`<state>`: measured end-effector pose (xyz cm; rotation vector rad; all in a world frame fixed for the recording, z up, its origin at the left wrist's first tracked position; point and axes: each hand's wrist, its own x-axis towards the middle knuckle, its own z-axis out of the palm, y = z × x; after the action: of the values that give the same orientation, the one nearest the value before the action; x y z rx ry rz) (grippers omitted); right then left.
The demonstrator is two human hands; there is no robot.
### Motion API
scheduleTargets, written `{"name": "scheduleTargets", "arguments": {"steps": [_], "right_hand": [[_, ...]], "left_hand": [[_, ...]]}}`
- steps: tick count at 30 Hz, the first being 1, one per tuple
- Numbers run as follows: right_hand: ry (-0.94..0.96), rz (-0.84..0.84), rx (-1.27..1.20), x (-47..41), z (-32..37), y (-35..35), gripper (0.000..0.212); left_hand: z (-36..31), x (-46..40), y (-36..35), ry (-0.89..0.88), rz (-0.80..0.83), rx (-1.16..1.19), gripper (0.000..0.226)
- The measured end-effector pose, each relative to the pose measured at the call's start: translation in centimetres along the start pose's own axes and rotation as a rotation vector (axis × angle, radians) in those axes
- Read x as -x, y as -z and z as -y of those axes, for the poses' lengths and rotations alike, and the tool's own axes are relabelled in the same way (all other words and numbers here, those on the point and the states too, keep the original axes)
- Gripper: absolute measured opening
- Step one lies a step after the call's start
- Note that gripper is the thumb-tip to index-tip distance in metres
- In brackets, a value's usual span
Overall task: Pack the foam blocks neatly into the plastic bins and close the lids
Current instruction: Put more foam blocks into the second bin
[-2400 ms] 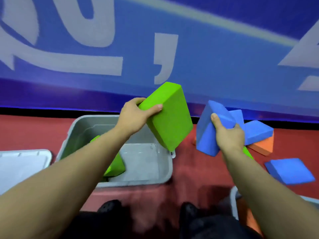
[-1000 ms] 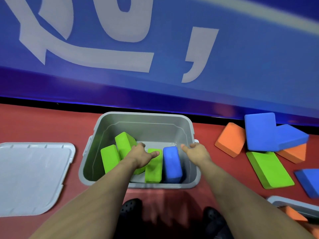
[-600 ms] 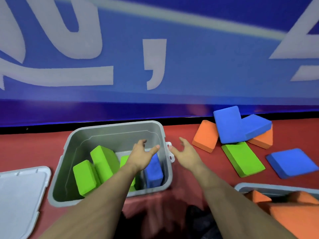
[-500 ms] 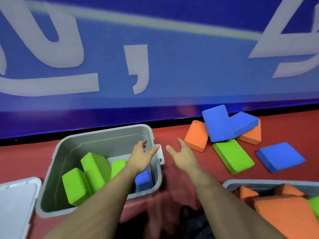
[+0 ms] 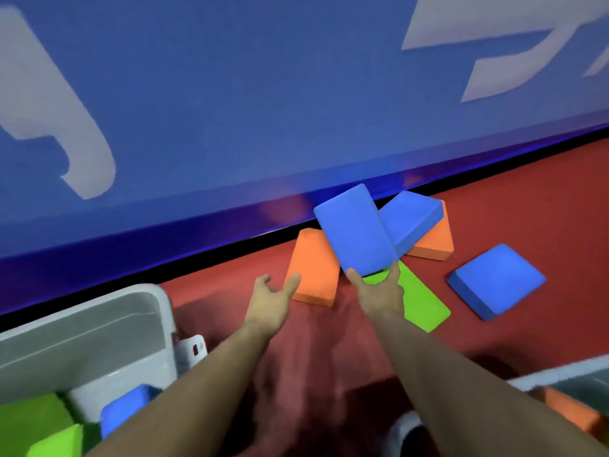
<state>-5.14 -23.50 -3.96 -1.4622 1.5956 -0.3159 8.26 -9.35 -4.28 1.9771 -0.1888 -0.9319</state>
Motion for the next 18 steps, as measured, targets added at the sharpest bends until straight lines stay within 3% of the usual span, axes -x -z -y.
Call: {"name": "scheduleTargets", "arguments": {"steps": [6,9,12,15,18], "right_hand": [[-0.065,-0.114,-0.241,-13.3,-4.4,-5.4,0.125],[-0.044,-0.15,-0.426,-16.7,-6.3,-7.5,0.143],[0.025,-0.172,-0.501,-18.6,-7.3,-8.2,0.131],[0.062,-0.206,-0.537,-19.6,-7.8,-8.4,0.104],[0.08,-0.22,-0.523,-19.7,-8.2,-8.5,0.094]], "left_hand": [[6.3,-13.1,-4.6,0.172,-0.011,-0.02,0.105],[8.6,-17.4,-5.6,0.203,0.008,-0.017,0.13],[10.1,-20.7,-7.2,0.268,0.01,0.016,0.151],[12.6,-23.8,-9.0,0.293,0.005,0.047,0.133],[13.6,-24.6,-10.4,0.306,-0.015,0.122,0.111]]}}
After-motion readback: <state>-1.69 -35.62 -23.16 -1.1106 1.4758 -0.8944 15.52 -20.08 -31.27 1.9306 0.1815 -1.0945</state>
